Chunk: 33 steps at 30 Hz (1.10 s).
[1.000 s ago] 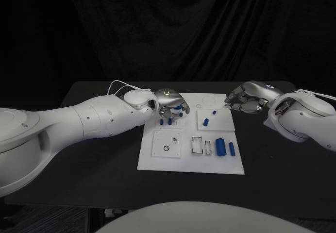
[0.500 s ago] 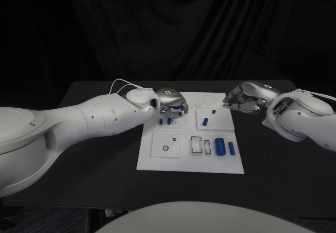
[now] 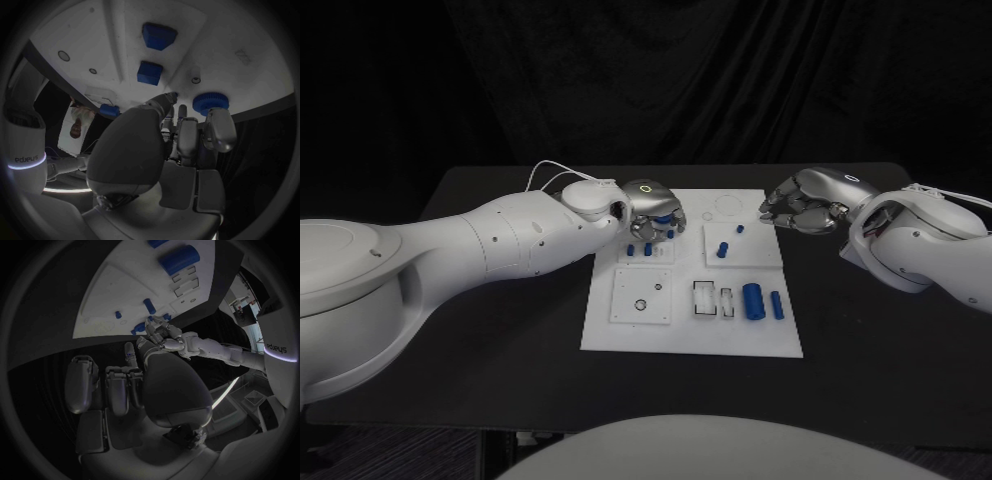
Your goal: Assemble the parts on the task board
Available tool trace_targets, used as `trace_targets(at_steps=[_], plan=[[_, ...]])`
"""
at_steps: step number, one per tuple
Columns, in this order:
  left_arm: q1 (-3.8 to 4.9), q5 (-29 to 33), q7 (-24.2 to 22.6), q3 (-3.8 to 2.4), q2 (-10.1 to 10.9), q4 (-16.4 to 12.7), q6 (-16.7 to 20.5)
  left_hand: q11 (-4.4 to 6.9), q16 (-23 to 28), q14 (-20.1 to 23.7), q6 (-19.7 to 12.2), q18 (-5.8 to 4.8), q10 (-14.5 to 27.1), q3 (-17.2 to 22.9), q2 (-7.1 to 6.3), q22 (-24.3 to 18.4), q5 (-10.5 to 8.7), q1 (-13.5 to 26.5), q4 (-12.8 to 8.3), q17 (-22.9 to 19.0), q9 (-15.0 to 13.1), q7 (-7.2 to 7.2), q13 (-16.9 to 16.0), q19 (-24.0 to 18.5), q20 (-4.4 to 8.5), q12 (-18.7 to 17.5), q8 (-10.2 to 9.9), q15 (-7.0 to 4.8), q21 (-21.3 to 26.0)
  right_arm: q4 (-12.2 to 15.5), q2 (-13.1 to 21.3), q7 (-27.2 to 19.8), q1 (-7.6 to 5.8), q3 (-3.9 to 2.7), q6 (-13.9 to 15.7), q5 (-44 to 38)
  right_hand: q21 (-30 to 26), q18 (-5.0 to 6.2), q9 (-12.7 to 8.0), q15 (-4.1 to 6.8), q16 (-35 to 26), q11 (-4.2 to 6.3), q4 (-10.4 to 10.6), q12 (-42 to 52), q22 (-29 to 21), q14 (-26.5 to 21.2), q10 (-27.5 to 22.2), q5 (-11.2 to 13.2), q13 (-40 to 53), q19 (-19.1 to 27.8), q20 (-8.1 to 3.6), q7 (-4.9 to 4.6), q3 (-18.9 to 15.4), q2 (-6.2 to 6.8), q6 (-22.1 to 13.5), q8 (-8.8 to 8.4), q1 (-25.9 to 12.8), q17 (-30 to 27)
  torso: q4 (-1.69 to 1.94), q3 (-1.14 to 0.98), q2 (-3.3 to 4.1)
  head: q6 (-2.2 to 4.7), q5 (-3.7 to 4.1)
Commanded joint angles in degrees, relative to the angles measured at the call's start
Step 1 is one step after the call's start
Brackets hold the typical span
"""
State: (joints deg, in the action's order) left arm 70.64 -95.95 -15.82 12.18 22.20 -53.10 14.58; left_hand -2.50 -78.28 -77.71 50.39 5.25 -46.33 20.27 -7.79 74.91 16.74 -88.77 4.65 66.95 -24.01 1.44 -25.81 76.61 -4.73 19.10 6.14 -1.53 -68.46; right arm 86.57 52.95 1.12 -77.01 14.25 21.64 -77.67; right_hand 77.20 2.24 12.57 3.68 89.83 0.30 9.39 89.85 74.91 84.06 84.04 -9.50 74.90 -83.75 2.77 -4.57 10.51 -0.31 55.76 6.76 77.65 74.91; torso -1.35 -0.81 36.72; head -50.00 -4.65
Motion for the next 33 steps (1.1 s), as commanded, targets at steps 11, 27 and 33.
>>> trace_targets(at_steps=[11,27,33], plan=[[-0.09,-0.32,-1.13,-0.06,-0.80,1.34,0.00,1.11,0.16,-0.20,3.10,-0.51,-3.83,0.78,0.56,8.86,-1.04,1.21,-0.30,-0.05,-0.73,0.56,-0.74,0.88,0.34,1.45,1.20,-0.85,-0.95,-0.05,-0.17,0.81,0.14,-0.06,-0.51,-0.07,-0.52,0.87,0.07,0.05,0.17,0.13,-0.43,0.15,10.99,5.94,5.96,-0.16,15.10,0.21,-0.06,-0.12,-0.10,-0.14,0.31,0.15,-0.20,15.09,-0.03,0.04,0.12,0.00,0.17],[-0.12,-0.32,-2.26,-0.05,-0.87,1.56,-0.19,2.28,0.12,-0.53,6.21,-0.58,-7.66,0.48,1.26,8.95,-1.29,1.54,-1.04,-0.04,-2.04,1.12,-1.60,1.08,0.72,2.38,2.63,-1.63,-1.16,-0.08,-0.27,1.14,0.21,-0.06,-0.77,-0.07,-0.60,0.88,0.07,0.05,0.17,0.12,-0.48,0.15,10.96,5.94,5.96,-0.16,15.10,0.25,-0.05,-0.13,-0.07,-0.17,0.31,0.13,-0.16,15.09,-0.01,-0.02,0.07,0.00,0.14],[-0.13,-0.32,-2.21,-0.05,-0.93,1.47,-0.56,2.21,0.28,-0.39,4.85,-0.55,-7.62,0.47,1.13,8.89,-1.35,1.65,-1.27,-0.31,-1.90,0.81,-1.50,0.93,0.75,1.82,1.74,-1.60,-0.93,-0.07,-0.24,1.27,0.23,-0.06,-0.86,-0.07,-0.65,0.89,0.06,0.04,0.17,0.12,-0.52,0.15,10.95,5.94,5.96,-0.16,15.10,0.27,-0.05,-0.14,-0.04,-0.20,0.31,0.11,-0.13,15.09,0.16,-0.04,0.03,0.00,0.34]])
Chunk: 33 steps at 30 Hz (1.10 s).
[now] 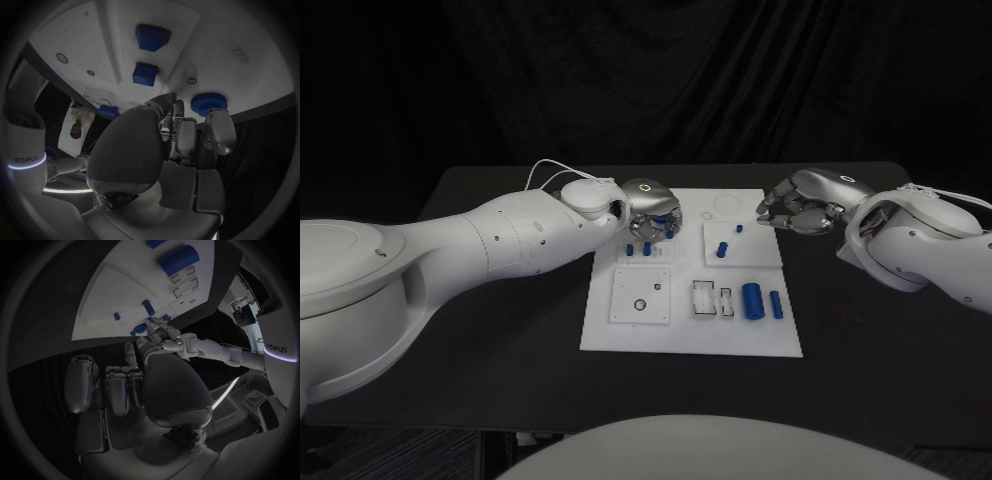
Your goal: Assemble the parts on the task board
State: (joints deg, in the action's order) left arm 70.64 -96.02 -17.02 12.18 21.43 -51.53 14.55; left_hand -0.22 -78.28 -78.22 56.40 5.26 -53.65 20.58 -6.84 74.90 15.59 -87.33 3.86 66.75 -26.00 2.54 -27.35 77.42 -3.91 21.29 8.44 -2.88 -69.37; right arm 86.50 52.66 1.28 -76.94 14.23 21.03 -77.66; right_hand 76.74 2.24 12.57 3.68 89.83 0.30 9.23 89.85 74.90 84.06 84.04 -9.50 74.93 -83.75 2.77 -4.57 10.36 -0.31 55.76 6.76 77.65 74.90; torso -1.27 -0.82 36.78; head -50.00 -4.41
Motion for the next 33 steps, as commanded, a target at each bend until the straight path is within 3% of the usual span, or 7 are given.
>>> trace_targets(at_steps=[1,8,19,26,33], plan=[[-0.13,-0.26,-0.94,-0.05,-0.18,-0.11,-0.59,-0.17,0.35,0.19,-2.28,-0.55,0.11,0.29,0.10,8.86,-0.20,0.27,-0.58,-0.24,0.29,-0.55,0.28,0.03,-0.06,-1.07,-1.29,-0.20,0.11,0.02,0.05,1.15,0.16,-0.05,-0.28,-0.08,-0.20,0.89,0.06,0.04,0.17,0.12,-0.36,0.15,10.96,5.94,5.96,-0.16,15.07,0.27,-0.05,-0.14,0.12,-0.20,0.31,0.11,-0.13,15.10,0.10,-0.03,-0.05,0.00,0.12],[-0.13,-0.26,-0.29,-0.05,-0.32,-0.03,-1.61,-1.42,1.15,1.19,-6.83,-0.32,1.96,1.24,-0.70,8.49,-0.86,0.79,-1.04,-1.64,1.35,-2.58,1.93,-0.90,-0.29,-5.00,-4.56,0.67,1.50,0.11,0.18,1.29,0.17,-0.05,-0.39,-0.08,-0.17,0.89,0.06,0.04,0.17,0.11,-0.42,0.15,10.97,5.94,5.96,-0.16,15.07,0.26,-0.05,-0.15,0.16,-0.22,0.32,0.10,-0.07,15.10,0.12,-0.05,-0.08,0.00,-0.02],[-0.13,-0.26,-0.27,-0.04,-0.36,-0.27,-2.05,-1.61,1.10,1.28,-8.88,-0.29,2.90,1.64,-1.03,8.47,-1.23,0.82,-1.44,-1.57,2.00,-3.49,2.59,-1.06,-0.47,-6.70,-4.92,0.86,1.71,0.14,0.20,1.34,0.17,-0.05,-0.41,-0.08,-0.30,0.91,0.02,0.03,0.17,0.11,-0.75,0.15,10.93,5.94,5.96,-0.16,15.07,0.32,-0.05,-0.13,0.27,-0.19,0.22,-0.03,0.17,15.10,0.14,-0.01,-0.01,0.00,-0.06],[-0.13,-0.26,-0.51,-0.04,-0.28,-0.51,-2.18,-1.58,0.75,1.03,-8.02,-0.35,1.75,1.60,-0.79,8.57,-1.54,0.98,-1.50,-1.14,1.85,-3.16,2.17,-0.85,-0.52,-6.25,-4.30,0.86,1.39,0.13,0.19,1.39,0.17,-0.05,-0.45,-0.08,-0.30,0.91,0.00,0.03,0.17,0.11,-0.82,0.15,10.93,5.94,5.96,-0.15,15.07,0.31,-0.05,-0.12,0.30,-0.20,0.17,-0.08,0.22,15.10,0.16,-0.05,-0.01,0.00,-0.10],[-0.14,-0.26,-0.99,-0.04,-0.17,-0.66,-1.84,-1.13,0.34,0.82,-4.00,-0.40,-0.03,1.02,0.21,8.67,-1.78,1.15,-1.77,-0.72,0.80,-2.25,-0.04,-0.65,-0.49,-4.37,-2.22,0.59,1.04,0.19,0.25,1.47,0.17,-0.05,-0.53,-0.08,-0.34,0.92,0.00,0.03,0.17,0.12,-0.89,0.15,10.92,5.94,5.96,-0.16,15.07,0.33,-0.04,-0.12,0.33,-0.22,0.18,-0.09,0.27,15.10,0.06,-0.02,-0.01,0.00,-0.03]])
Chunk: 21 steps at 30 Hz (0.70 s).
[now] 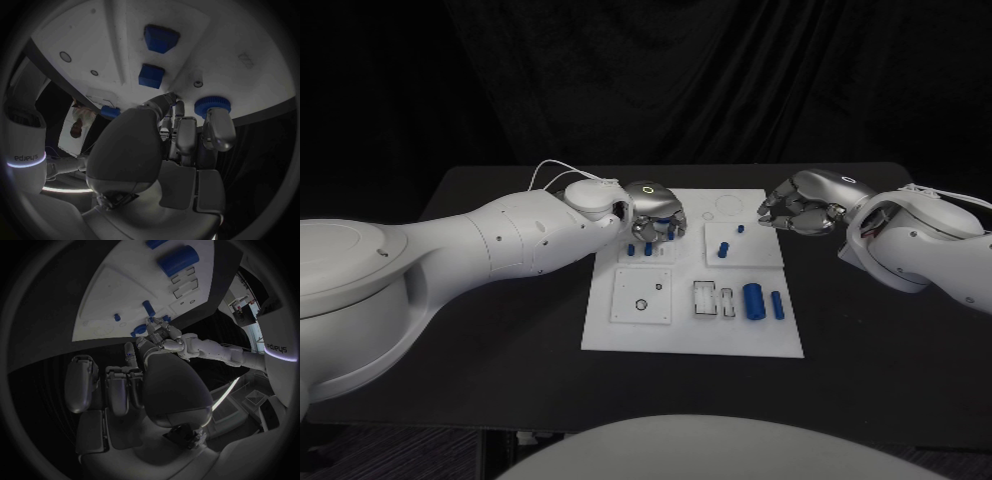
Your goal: Assemble the parts on the task board
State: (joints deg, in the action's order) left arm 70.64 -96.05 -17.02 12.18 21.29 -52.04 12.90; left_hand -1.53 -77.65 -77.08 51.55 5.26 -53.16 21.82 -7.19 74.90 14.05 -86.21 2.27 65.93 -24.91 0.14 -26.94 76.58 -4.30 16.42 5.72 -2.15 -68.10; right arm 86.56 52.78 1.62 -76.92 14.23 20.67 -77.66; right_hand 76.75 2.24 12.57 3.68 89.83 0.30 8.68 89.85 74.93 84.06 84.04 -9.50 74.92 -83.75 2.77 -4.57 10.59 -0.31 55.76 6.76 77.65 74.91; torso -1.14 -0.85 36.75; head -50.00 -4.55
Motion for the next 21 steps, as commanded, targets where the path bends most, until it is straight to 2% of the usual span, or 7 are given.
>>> trace_targets(at_steps=[1,4,8,15,21], plan=[[-0.14,-0.23,-1.05,-0.04,-0.02,-0.16,-0.02,0.28,-0.36,-0.37,1.22,-0.41,-0.64,-0.29,0.67,8.68,-0.22,0.02,-0.23,0.19,-0.44,0.33,-0.67,0.22,-0.08,0.69,0.71,-0.20,-0.29,0.13,0.14,1.14,0.15,-0.04,-0.19,-0.09,-0.35,0.92,0.00,0.03,0.17,0.12,-0.33,0.15,10.89,5.94,5.96,-0.16,15.08,0.33,-0.05,-0.11,0.09,-0.22,0.18,-0.09,0.27,15.09,-0.06,0.02,0.02,0.00,0.14],[-0.15,-0.23,-1.19,-0.04,-0.02,-0.13,0.65,0.73,-0.69,-0.67,3.63,-0.52,-2.00,-0.76,1.50,8.85,-0.07,-0.17,-0.56,0.64,-1.45,1.08,-2.24,0.59,0.03,2.39,2.10,-0.51,-0.91,0.15,0.19,1.19,0.15,-0.04,-0.26,-0.09,-0.35,0.92,0.00,0.03,0.17,0.12,-0.33,0.15,10.89,5.94,5.96,-0.16,15.08,0.33,-0.05,-0.11,0.09,-0.22,0.18,-0.09,0.27,15.09,-0.09,0.01,0.01,0.00,0.05],[-0.22,-0.23,-1.08,-0.04,-0.05,-0.04,1.35,1.08,-1.00,-0.99,5.09,-0.66,-2.79,-1.19,2.34,9.05,0.14,-0.33,-0.85,1.06,-2.26,1.48,-3.69,1.01,0.15,3.93,2.94,-0.77,-1.63,0.16,0.23,1.23,0.15,-0.04,-0.32,-0.09,-0.36,0.92,0.00,0.03,0.17,0.12,-0.37,0.15,10.89,5.94,5.96,-0.16,15.08,0.34,-0.05,-0.12,0.12,-0.23,0.21,-0.08,0.30,15.09,-0.07,0.00,-0.01,0.00,0.07],[-0.55,-0.23,-0.77,-0.04,-0.04,0.24,1.70,1.36,-1.03,-1.13,5.96,-0.77,-3.35,-1.58,2.91,9.20,0.29,-0.41,-1.14,1.02,-2.92,2.18,-4.73,1.37,0.29,4.92,3.40,-1.00,-2.22,0.13,0.16,1.25,0.14,-0.04,-0.46,-0.09,-0.36,0.92,0.00,0.03,0.17,0.12,-0.37,0.15,10.89,5.94,5.96,-0.16,15.08,0.34,-0.05,-0.12,0.12,-0.23,0.21,-0.08,0.30,15.09,-0.24,0.03,0.05,0.00,0.02],[-0.71,-0.23,-0.87,-0.04,0.27,0.21,2.79,1.57,-1.04,-1.24,7.38,-0.79,-3.68,-2.01,3.26,9.21,0.36,-0.11,-1.10,1.03,-3.52,2.47,-5.28,1.43,0.33,5.37,4.01,-1.13,-2.34,0.10,0.18,1.27,0.14,-0.04,-0.51,-0.09,-0.35,0.92,0.02,0.04,0.17,0.12,-0.43,0.15,10.89,5.94,5.96,-0.15,15.08,0.33,-0.05,-0.13,0.14,-0.26,0.30,-0.06,0.32,15.09,-0.15,0.01,0.06,0.00,0.00]])
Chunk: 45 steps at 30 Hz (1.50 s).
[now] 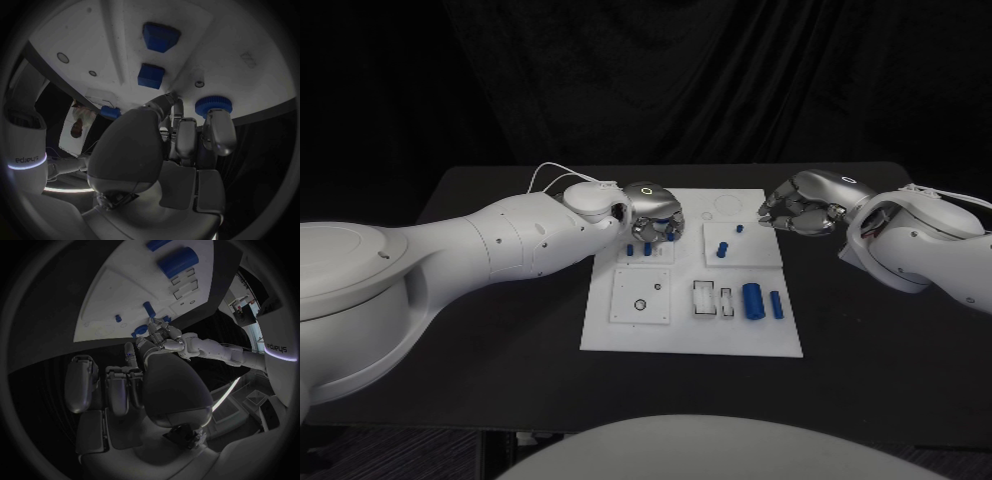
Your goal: Assemble the parts on the task board
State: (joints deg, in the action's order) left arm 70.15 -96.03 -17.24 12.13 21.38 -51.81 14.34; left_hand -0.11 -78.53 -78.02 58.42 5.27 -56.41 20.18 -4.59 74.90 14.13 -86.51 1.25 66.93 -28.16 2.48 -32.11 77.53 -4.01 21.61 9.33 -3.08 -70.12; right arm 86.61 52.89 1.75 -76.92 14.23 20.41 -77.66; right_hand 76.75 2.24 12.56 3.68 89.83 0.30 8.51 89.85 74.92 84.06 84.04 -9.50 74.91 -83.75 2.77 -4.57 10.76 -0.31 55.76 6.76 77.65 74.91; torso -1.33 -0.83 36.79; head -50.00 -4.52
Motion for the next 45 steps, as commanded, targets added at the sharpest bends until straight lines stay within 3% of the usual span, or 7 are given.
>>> trace_targets(at_steps=[1,8,18,23,28,34,45], plan=[[-0.23,-0.24,-0.65,0.01,0.29,-0.03,1.81,0.18,-0.24,-0.41,0.68,-0.86,-0.52,-0.43,0.67,9.29,0.37,0.25,-0.08,0.18,-0.34,0.19,-0.18,0.65,0.04,0.24,0.46,-0.23,-0.59,0.04,0.08,1.14,0.14,-0.04,-0.25,-0.09,-0.35,0.92,0.02,0.04,0.17,0.12,-0.27,0.15,10.90,5.94,5.96,-0.15,15.09,0.33,-0.05,-0.13,-0.02,-0.26,0.30,-0.06,0.32,15.09,0.06,0.00,0.02,0.00,-0.02],[0.15,-0.24,-0.49,0.00,1.76,-0.78,4.60,0.14,-0.75,-1.10,1.19,-1.10,-0.92,-0.62,0.57,9.62,0.96,0.23,-0.29,1.08,-0.58,0.35,-0.39,1.41,0.09,0.44,0.57,-0.32,-1.75,0.05,0.30,1.29,0.14,-0.04,-0.46,-0.09,-0.36,0.92,0.02,0.03,0.17,0.11,-0.29,0.15,10.90,5.94,5.96,-0.13,15.09,0.33,-0.05,-0.15,-0.04,-0.25,0.32,-0.06,0.29,15.09,0.10,0.02,0.00,0.00,0.07],[4.21,-0.24,1.05,0.01,6.16,-6.38,4.87,0.23,-0.94,-1.61,1.82,-1.21,-1.62,-0.95,0.44,9.76,1.00,0.61,-0.25,1.28,-0.90,0.40,-0.55,1.89,0.19,0.66,0.65,-0.37,-2.36,-0.19,0.50,1.60,0.14,-0.04,-0.79,-0.09,-0.44,0.94,0.01,0.03,0.17,0.10,-0.28,0.15,10.88,5.94,5.96,-0.12,15.09,0.37,-0.04,-0.15,-0.05,-0.24,0.32,-0.08,0.25,15.09,0.23,0.04,-0.10,0.00,-0.31],[5.19,-0.24,1.90,0.02,8.45,-8.18,4.50,0.26,-0.88,-1.57,1.76,-1.21,-1.61,-0.97,0.40,9.77,0.98,0.64,-0.25,1.16,-0.91,0.34,-0.53,1.91,0.19,0.61,0.58,-0.38,-2.37,-0.30,0.40,1.68,0.14,-0.04,-0.92,-0.09,-0.39,0.93,0.00,0.03,0.17,0.10,-0.29,0.15,10.89,5.94,5.96,-0.11,15.09,0.34,-0.04,-0.14,-0.07,-0.22,0.28,-0.11,0.21,15.09,0.32,-0.09,-0.26,0.00,-0.23],[5.44,-0.24,2.70,0.03,10.36,-9.34,3.57,0.24,-0.68,-1.40,1.67,-1.15,-1.53,-1.03,0.28,9.67,0.97,0.75,-0.23,0.80,-0.91,0.32,-0.47,1.73,0.19,0.49,0.49,-0.38,-2.09,-0.32,0.65,1.79,0.14,-0.04,-1.11,-0.09,-0.39,0.93,0.00,0.03,0.17,0.10,-0.29,0.15,10.89,5.94,5.96,-0.11,15.09,0.34,-0.04,-0.14,-0.07,-0.22,0.28,-0.11,0.21,15.09,0.55,-0.09,-0.20,0.00,0.02],[5.49,-0.24,3.75,0.04,12.53,-11.10,2.06,0.14,-0.63,-1.46,1.22,-1.17,-1.03,-1.11,0.18,9.69,0.73,1.27,0.05,0.83,-0.93,0.31,-0.10,1.78,0.20,-0.18,0.05,-0.33,-2.15,-0.34,0.97,1.88,0.15,-0.03,-1.35,-0.09,-0.40,0.93,-0.01,0.03,0.17,0.11,-0.31,0.15,10.89,5.94,5.96,-0.11,15.09,0.35,-0.04,-0.12,-0.08,-0.20,0.23,-0.16,0.19,15.09,0.66,-0.16,-0.27,0.00,-0.29],[4.83,-0.24,4.45,0.05,13.90,-12.72,-0.25,0.10,-0.48,-1.35,0.97,-1.14,-0.89,-1.18,0.16,9.63,0.52,1.64,0.27,0.57,-0.95,0.32,0.12,1.68,0.19,-0.51,-0.19,-0.30,-1.97,-0.30,0.96,1.90,0.51,-0.03,-1.77,-0.09,-0.47,0.94,-0.03,0.03,0.17,0.11,-0.32,0.15,10.87,5.94,5.96,-0.11,15.09,0.38,-0.04,-0.11,-0.07,-0.20,0.17,-0.20,0.18,15.09,0.73,-0.16,-0.23,0.00,-0.55]])
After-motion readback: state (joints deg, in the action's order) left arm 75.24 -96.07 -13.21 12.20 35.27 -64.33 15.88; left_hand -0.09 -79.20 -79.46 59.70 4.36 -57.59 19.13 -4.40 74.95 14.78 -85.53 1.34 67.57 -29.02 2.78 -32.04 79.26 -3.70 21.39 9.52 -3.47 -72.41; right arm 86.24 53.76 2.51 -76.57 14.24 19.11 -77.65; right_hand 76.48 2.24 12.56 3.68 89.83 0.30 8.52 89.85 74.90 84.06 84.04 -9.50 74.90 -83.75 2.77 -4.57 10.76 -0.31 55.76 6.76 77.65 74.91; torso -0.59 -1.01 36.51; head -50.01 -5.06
